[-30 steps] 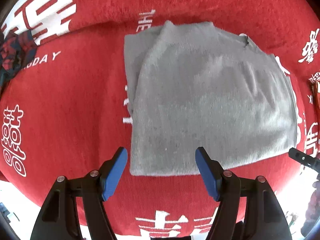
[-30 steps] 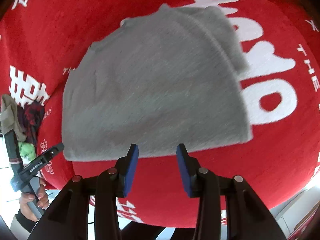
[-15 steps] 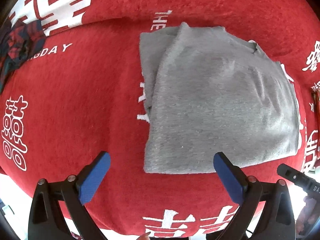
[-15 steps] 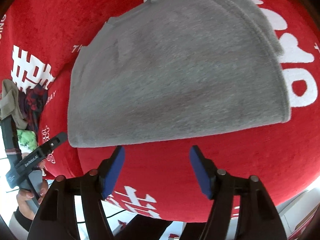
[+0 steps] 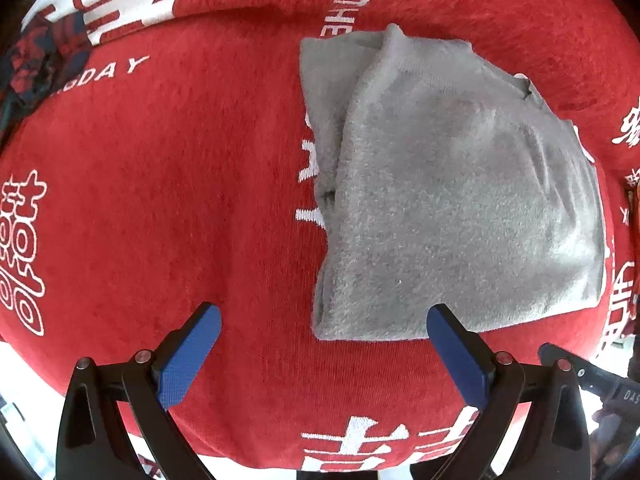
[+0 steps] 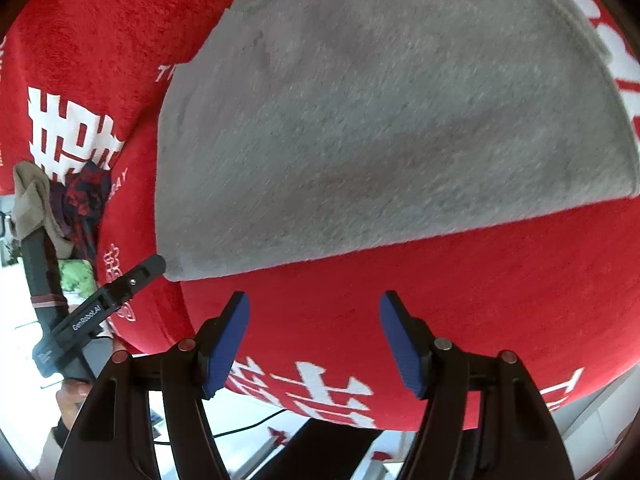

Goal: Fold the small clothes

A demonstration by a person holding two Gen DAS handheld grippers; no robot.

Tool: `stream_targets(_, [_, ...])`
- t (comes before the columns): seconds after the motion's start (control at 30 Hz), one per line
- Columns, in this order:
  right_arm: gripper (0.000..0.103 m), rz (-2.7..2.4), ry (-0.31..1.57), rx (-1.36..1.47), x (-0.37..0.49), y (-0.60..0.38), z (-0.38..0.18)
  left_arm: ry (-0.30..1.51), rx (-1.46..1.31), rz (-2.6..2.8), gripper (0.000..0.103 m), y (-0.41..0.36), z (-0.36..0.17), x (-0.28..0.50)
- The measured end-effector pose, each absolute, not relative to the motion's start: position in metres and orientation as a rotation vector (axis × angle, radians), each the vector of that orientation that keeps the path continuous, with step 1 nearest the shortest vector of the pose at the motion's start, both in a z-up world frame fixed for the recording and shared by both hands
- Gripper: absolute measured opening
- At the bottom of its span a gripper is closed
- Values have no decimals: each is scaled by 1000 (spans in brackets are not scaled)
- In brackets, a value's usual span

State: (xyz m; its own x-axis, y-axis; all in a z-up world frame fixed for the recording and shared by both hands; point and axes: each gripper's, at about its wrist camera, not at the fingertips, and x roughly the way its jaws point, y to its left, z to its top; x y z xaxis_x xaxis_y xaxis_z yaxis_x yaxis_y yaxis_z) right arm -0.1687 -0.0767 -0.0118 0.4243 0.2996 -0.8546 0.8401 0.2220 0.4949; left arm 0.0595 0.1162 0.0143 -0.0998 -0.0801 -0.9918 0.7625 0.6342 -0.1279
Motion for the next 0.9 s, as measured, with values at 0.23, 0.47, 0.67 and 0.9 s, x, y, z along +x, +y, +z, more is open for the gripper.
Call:
stream_targets(0.23, [71, -488, 990, 1493, -172, -69, -24, 1511, 534, -735, 103, 124, 15, 78])
stream_targets(0.47, [71, -454, 801, 1653, -173, -64, -41, 1545, 472, -728, 103, 124, 9, 95])
stream_targets(0.67, [71, -429, 653, 1765, -163, -57, -59, 1561, 389, -756, 103, 119, 7, 108])
stream_targets(0.9, [71, -418, 529, 1807, -140, -59, -67, 1664, 260, -836, 103, 110, -6, 120])
